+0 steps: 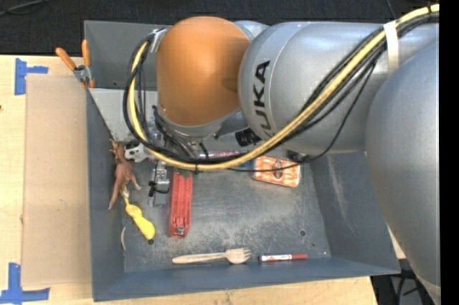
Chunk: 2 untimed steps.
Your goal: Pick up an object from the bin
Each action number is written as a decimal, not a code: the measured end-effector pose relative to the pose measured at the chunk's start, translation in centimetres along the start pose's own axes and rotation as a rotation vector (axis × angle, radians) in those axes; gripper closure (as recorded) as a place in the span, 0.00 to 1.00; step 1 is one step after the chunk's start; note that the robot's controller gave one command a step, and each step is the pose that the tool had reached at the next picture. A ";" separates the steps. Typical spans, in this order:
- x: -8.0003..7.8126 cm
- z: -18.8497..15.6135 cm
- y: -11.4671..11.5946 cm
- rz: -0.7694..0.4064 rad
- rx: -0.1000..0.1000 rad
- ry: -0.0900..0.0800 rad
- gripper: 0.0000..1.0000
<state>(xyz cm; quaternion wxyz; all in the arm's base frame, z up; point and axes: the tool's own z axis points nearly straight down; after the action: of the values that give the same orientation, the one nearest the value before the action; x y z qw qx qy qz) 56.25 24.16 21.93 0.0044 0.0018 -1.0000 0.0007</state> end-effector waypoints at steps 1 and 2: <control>-0.2 -0.5 -0.2 0.005 -0.002 -0.008 0.00; -0.8 2.9 -1.5 -0.114 -0.002 -0.011 0.00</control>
Offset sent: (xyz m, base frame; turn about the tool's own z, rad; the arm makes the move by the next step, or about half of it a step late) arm 0.0288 -0.0671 -0.1493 -0.4922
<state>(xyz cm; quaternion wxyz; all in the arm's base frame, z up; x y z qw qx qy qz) 57.08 22.69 19.04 -0.0008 0.0590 -0.9983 -0.0006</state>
